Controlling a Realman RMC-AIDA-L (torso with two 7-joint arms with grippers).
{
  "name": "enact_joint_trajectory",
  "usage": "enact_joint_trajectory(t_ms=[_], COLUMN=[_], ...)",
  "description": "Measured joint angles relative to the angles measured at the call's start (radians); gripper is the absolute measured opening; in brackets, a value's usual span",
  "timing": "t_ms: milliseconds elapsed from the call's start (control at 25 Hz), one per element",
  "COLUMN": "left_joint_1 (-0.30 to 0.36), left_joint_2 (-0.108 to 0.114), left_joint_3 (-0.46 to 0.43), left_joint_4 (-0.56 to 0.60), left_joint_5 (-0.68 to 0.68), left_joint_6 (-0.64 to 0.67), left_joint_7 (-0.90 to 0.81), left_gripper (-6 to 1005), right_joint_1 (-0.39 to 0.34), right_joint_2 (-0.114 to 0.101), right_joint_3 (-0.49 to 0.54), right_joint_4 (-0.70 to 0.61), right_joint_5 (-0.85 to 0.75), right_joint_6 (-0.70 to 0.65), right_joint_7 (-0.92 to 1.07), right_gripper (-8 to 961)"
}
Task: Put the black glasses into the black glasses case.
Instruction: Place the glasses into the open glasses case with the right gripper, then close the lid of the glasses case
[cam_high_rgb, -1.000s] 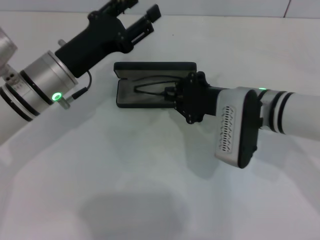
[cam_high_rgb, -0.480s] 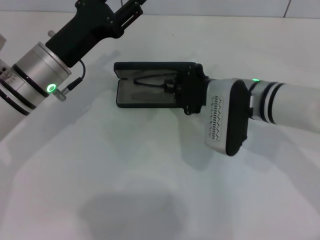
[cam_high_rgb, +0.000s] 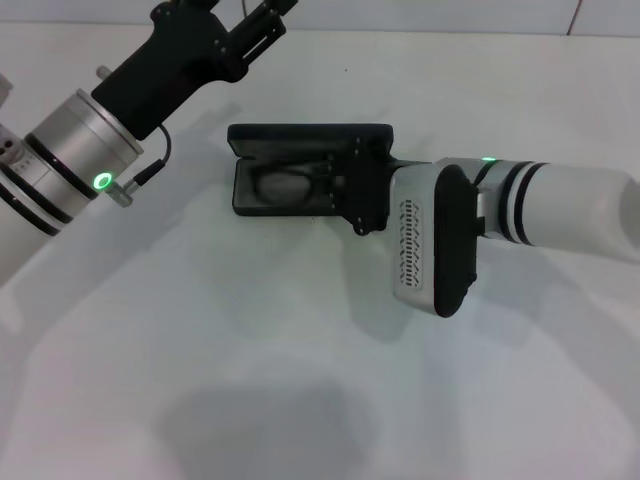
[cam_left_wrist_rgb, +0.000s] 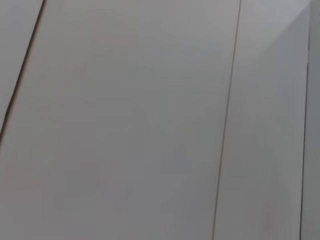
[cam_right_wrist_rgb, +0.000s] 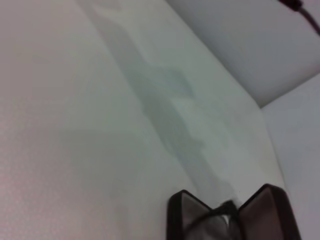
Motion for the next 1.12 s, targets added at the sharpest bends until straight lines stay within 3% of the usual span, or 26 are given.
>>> enact_joint_trajectory(t_ms=[600, 720, 960, 1120], left_joint_1=[0.015, 0.025, 0.04, 0.007], left_joint_2=[0.001, 0.002, 0.006, 0.009], left_joint_3=[0.0, 0.0, 0.0, 0.0], left_joint_4=[-0.004, -0.006, -0.05, -0.087], left_joint_5=[0.001, 0.001, 0.005, 0.033], left_joint_6=[0.0, 0.001, -0.014, -0.12], left_joint_7=[0.0, -0.001, -0.022, -0.072], left_gripper=[711, 711, 711, 711], right_joint_1=[-0.021, -0.072, -0.209, -0.34], right_joint_2=[0.0, 0.0, -0.014, -0.023], right_joint_3=[-0.034, -0.015, 0.077, 0.192], right_joint_4=[-0.026, -0.086, -0.195, -0.239], right_joint_5=[0.011, 0.017, -0.004, -0.075], right_joint_6=[0.02, -0.02, -0.249, -0.4], right_joint_7=[0.0, -0.002, -0.004, 0.071], right_gripper=[150, 151, 151, 152])
